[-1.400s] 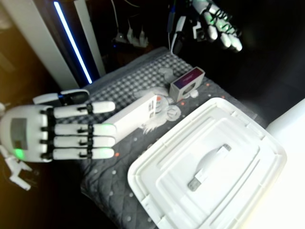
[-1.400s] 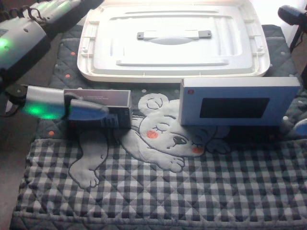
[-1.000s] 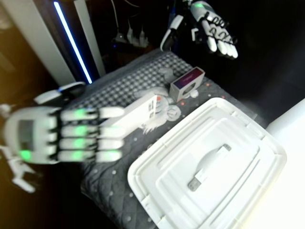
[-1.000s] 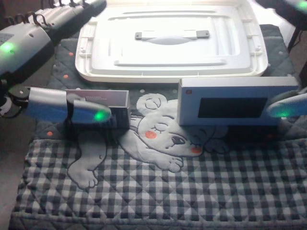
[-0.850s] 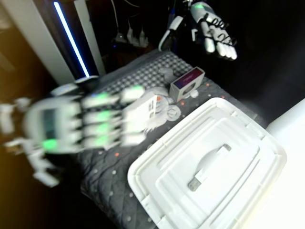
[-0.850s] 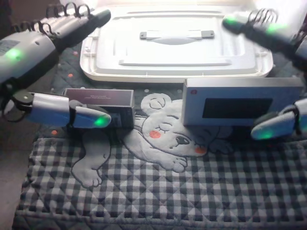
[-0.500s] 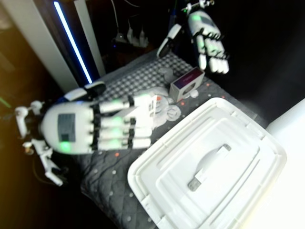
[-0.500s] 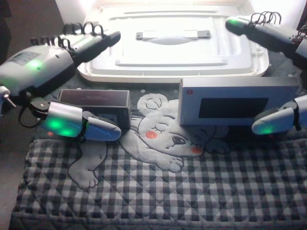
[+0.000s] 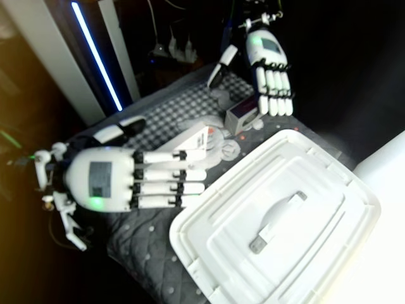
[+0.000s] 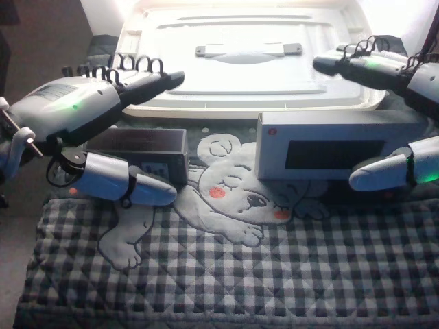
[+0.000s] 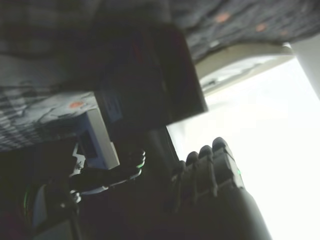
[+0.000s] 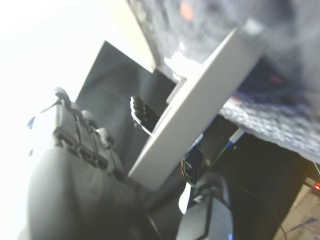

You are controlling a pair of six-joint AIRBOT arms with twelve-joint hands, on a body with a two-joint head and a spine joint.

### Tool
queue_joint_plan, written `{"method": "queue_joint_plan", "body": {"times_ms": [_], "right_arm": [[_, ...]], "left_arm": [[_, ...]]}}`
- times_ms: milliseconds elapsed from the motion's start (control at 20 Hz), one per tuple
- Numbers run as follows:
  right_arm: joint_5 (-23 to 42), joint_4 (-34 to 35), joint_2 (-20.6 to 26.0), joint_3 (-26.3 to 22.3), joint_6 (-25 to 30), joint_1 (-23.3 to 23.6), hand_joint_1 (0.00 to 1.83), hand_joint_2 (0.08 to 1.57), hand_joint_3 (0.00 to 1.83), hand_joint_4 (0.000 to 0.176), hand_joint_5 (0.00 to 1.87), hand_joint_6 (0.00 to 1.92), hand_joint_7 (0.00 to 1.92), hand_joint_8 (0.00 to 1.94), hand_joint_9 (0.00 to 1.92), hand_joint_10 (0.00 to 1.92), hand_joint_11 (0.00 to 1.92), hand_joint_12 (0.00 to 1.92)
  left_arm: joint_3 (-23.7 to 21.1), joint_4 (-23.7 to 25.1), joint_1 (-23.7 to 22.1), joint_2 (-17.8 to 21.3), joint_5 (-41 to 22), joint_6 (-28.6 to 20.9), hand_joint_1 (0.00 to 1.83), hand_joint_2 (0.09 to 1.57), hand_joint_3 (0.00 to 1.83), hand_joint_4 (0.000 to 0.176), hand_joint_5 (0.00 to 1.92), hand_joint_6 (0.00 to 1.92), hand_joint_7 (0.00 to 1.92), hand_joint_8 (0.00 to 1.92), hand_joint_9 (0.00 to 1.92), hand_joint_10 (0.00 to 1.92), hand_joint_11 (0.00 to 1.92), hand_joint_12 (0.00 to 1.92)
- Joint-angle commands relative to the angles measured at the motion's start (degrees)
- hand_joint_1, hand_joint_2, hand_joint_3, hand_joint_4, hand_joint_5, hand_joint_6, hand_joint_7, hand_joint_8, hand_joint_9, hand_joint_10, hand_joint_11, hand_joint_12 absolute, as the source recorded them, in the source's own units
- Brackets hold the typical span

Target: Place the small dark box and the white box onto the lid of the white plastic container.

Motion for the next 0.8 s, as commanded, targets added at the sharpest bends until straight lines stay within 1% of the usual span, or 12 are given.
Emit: {"method": "queue_joint_plan", "body": {"times_ms": [0,100,200,300,350,400,500,550,600,650,700,750], "right_arm": [[6.25,2.03,0.41,0.25,0.32,0.33,0.59,0.7,0.01,0.015,0.24,0.01,0.23,0.01,0.08,0.01,0.08,0.05],[6.04,2.07,0.28,0.29,0.33,0.33,0.73,0.76,0.0,0.0,0.38,0.03,0.29,0.01,0.15,0.01,0.13,0.06],[6.04,2.08,0.16,0.29,0.33,0.32,0.89,0.75,0.0,0.0,0.61,0.01,0.51,0.01,0.44,0.02,0.39,0.14],[6.04,2.03,0.12,0.27,0.33,0.32,1.16,0.92,0.0,0.0,0.72,0.0,0.83,0.02,0.86,0.06,0.71,0.25],[6.05,2.03,0.12,0.23,0.33,0.32,1.25,1.05,0.0,0.0,0.96,0.55,1.03,0.84,1.06,0.15,0.85,0.48],[6.05,2.0,0.08,0.21,0.33,0.32,1.27,1.1,0.0,0.0,1.02,0.63,1.0,1.12,1.1,0.32,0.83,0.81],[6.06,1.99,-0.05,0.21,0.33,0.32,1.26,1.12,0.0,0.0,1.04,0.6,0.95,1.28,0.95,0.77,0.7,1.24],[6.07,1.99,-0.11,0.21,0.33,0.32,1.27,1.1,0.0,0.0,1.06,0.6,1.0,1.19,0.96,0.8,0.73,1.2],[6.07,1.98,-0.15,0.2,0.33,0.32,1.27,1.1,0.0,0.0,1.07,0.58,1.01,1.17,0.94,0.81,0.7,1.22],[6.07,1.98,-0.16,0.2,0.33,0.32,1.27,1.1,0.0,0.0,1.08,0.55,1.02,1.16,0.97,0.8,0.74,1.23],[6.11,1.97,-0.16,0.16,0.33,0.32,1.28,1.09,0.0,0.0,1.1,0.53,1.03,1.14,1.01,0.74,0.77,1.19],[6.55,1.87,-0.15,0.07,0.33,0.32,1.28,1.09,0.0,0.0,1.1,0.53,1.03,1.14,1.01,0.74,0.77,1.19]], "left_arm": [[0.26,-0.41,-0.99,-0.03,-5.95,-0.17,0.66,0.75,0.0,0.0,0.19,0.01,0.24,0.01,0.24,0.02,0.2,0.13],[0.77,-0.41,-1.07,-0.5,-5.25,-0.17,0.72,0.79,0.0,0.0,0.33,0.0,0.39,0.0,0.41,0.01,0.34,0.25],[1.03,-0.41,-1.07,-0.73,-5.11,-0.19,0.97,0.83,0.0,0.0,0.6,0.01,0.69,0.01,0.69,0.02,0.5,0.48],[1.17,-0.41,-1.08,-0.86,-5.17,-0.19,1.14,0.94,0.0,0.0,0.92,0.03,1.06,0.02,1.07,0.06,0.77,0.68],[1.19,-0.42,-1.08,-0.88,-5.4,-0.2,1.26,0.99,0.0,0.0,1.11,0.45,1.31,0.34,1.29,0.09,0.92,0.88],[1.19,-0.43,-1.08,-0.91,-5.58,-0.21,1.29,1.01,0.0,0.0,1.13,0.54,1.29,0.57,1.36,0.11,0.93,1.03],[1.21,-0.46,-1.08,-0.96,-5.78,-0.22,1.3,1.03,0.0,0.0,1.14,0.51,1.25,0.73,1.4,0.14,0.94,1.16],[1.23,-0.48,-1.09,-1.01,-5.89,-0.24,1.3,1.03,0.0,0.0,1.16,0.44,1.22,0.81,1.41,0.18,0.93,1.26],[1.3,-0.54,-1.09,-1.18,-6.24,-0.38,1.29,1.04,0.0,0.0,1.15,0.46,1.19,0.87,1.32,0.39,0.91,1.33],[1.39,-0.54,-1.12,-1.27,-6.44,-0.47,1.3,1.04,0.0,0.0,1.16,0.44,1.21,0.84,1.27,0.57,0.95,1.31],[1.51,-0.54,-1.28,-1.44,-6.93,-0.67,1.21,1.03,0.01,0.0,1.17,0.59,1.22,0.71,1.26,0.91,1.1,1.43],[1.58,-0.54,-1.5,-1.5,-7.49,-0.87,1.21,1.03,0.01,0.0,1.17,0.59,1.22,0.71,1.26,0.91,1.1,1.43]]}}
